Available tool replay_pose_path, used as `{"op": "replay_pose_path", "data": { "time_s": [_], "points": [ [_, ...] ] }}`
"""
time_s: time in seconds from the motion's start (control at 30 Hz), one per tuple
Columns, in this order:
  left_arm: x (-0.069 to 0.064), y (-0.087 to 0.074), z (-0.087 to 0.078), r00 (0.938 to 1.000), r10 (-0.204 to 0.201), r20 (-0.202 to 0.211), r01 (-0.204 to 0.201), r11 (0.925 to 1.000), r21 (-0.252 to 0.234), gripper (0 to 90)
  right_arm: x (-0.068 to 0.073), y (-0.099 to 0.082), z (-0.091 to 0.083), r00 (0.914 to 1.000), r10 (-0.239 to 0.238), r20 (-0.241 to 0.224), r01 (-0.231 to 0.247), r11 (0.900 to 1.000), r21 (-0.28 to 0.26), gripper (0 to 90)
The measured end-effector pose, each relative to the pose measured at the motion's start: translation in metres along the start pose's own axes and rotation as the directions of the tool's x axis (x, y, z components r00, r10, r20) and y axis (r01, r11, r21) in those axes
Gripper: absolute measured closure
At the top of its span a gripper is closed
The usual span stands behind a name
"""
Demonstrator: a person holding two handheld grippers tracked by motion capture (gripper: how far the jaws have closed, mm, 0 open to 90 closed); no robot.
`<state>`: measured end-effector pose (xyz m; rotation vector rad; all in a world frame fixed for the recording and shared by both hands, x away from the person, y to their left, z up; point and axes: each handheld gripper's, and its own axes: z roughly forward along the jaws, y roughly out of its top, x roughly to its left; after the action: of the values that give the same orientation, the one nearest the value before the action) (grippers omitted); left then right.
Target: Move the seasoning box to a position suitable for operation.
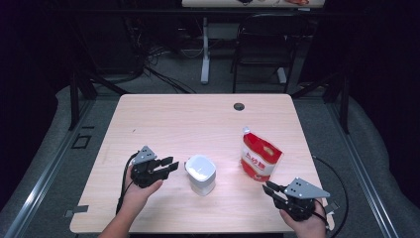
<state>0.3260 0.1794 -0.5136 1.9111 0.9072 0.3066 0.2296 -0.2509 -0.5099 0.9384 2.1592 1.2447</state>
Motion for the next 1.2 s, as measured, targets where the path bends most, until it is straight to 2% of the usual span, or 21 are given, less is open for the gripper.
{"op": "replay_pose_path", "data": {
  "time_s": [0.1, 0.23, 0.27, 0.3, 0.33, 0.37, 0.43, 0.47, 0.5, 0.53, 0.67, 0.73, 0.87, 1.0, 1.07, 1.2],
  "points": [
    [-0.004, 0.003, -0.001, 0.9998, 0.018, -0.008, -0.018, 0.9998, -0.006, 61.2, 0.003, 0.002, 0.007, 1.0, -0.004, 0.001, 0.004, 1.0, 0.004, 77.8],
    [-0.006, 0.005, 0.0, 0.9993, 0.035, -0.016, -0.035, 0.9994, 0.006, 61.4, 0.003, 0.005, 0.01, 1.0, 0.002, -0.002, -0.002, 1.0, 0.0, 77.3],
    [-0.005, 0.005, 0.0, 0.9991, 0.038, 0.016, -0.038, 0.9992, 0.012, 65.0, 0.002, 0.008, 0.012, 0.9999, -0.002, -0.011, 0.002, 1.0, 0.005, 78.4],
    [-0.005, 0.005, 0.0, 0.9991, 0.038, 0.016, -0.038, 0.9992, 0.012, 68.6, 0.002, 0.01, 0.013, 0.9998, 0.006, -0.019, -0.006, 1.0, 0.002, 79.0],
    [-0.006, 0.006, 0.001, 0.9979, 0.009, 0.064, -0.01, 0.9999, 0.011, 70.0, 0.002, 0.012, 0.014, 0.9994, 0.017, -0.029, -0.017, 0.9998, 0.0, 79.2],
    [-0.007, 0.008, 0.0, 0.997, 0.007, 0.077, -0.008, 0.9999, 0.012, 71.1, 0.002, 0.015, 0.014, 0.9988, 0.025, -0.042, -0.025, 0.9997, -0.004, 79.0],
    [-0.008, 0.01, 0.0, 0.9977, 0.007, 0.067, -0.008, 0.9999, 0.014, 72.1, 0.003, 0.018, 0.015, 0.9985, 0.026, -0.049, -0.026, 0.9996, -0.007, 78.3],
    [-0.01, 0.015, 0.0, 0.9987, 0.028, 0.041, -0.029, 0.9993, 0.022, 73.0, 0.004, 0.024, 0.018, 0.9987, 0.017, -0.048, -0.017, 0.9998, -0.004, 78.0],
    [-0.01, 0.015, 0.0, 0.9987, 0.028, 0.041, -0.029, 0.9993, 0.022, 73.8, 0.004, 0.024, 0.018, 0.9987, 0.017, -0.048, -0.017, 0.9998, -0.004, 78.0],
    [-0.012, 0.021, 0.0, 0.9988, 0.041, 0.025, -0.042, 0.9986, 0.031, 75.4, 0.007, 0.031, 0.024, 0.9985, 0.014, -0.053, -0.014, 0.9999, 0.001, 76.3],
    [-0.013, 0.029, 0.003, 0.9984, 0.044, 0.036, -0.046, 0.9982, 0.039, 78.3, 0.009, 0.038, 0.032, 0.9971, 0.009, -0.076, -0.006, 0.9994, 0.033, 75.2],
    [-0.014, 0.035, 0.003, 0.9978, 0.054, 0.04, -0.056, 0.9973, 0.048, 82.8, 0.013, 0.045, 0.042, 0.9964, -0.017, -0.083, 0.02, 0.9988, 0.045, 77.8],
    [-0.015, 0.044, 0.008, 0.9964, 0.047, 0.07, -0.051, 0.9968, 0.061, 86.0, 0.017, 0.057, 0.053, 0.9946, -0.01, -0.103, 0.014, 0.9993, 0.034, 81.0],
    [-0.019, 0.049, 0.014, 0.9946, 0.065, 0.081, -0.071, 0.9951, 0.069, 89.6, 0.019, 0.063, 0.059, 0.9929, -0.008, -0.119, 0.011, 0.9996, 0.026, 85.1],
    [-0.022, 0.049, 0.017, 0.9943, 0.072, 0.079, -0.078, 0.9947, 0.067, 90.0, 0.022, 0.069, 0.067, 0.9924, -0.012, -0.123, 0.015, 0.9996, 0.024, 89.4],
    [-0.025, 0.047, 0.021, 0.9938, 0.098, 0.054, -0.101, 0.9924, 0.07, 90.0, 0.025, 0.074, 0.075, 0.9902, -0.007, -0.14, 0.009, 0.9998, 0.015, 90.0]
  ]
}}
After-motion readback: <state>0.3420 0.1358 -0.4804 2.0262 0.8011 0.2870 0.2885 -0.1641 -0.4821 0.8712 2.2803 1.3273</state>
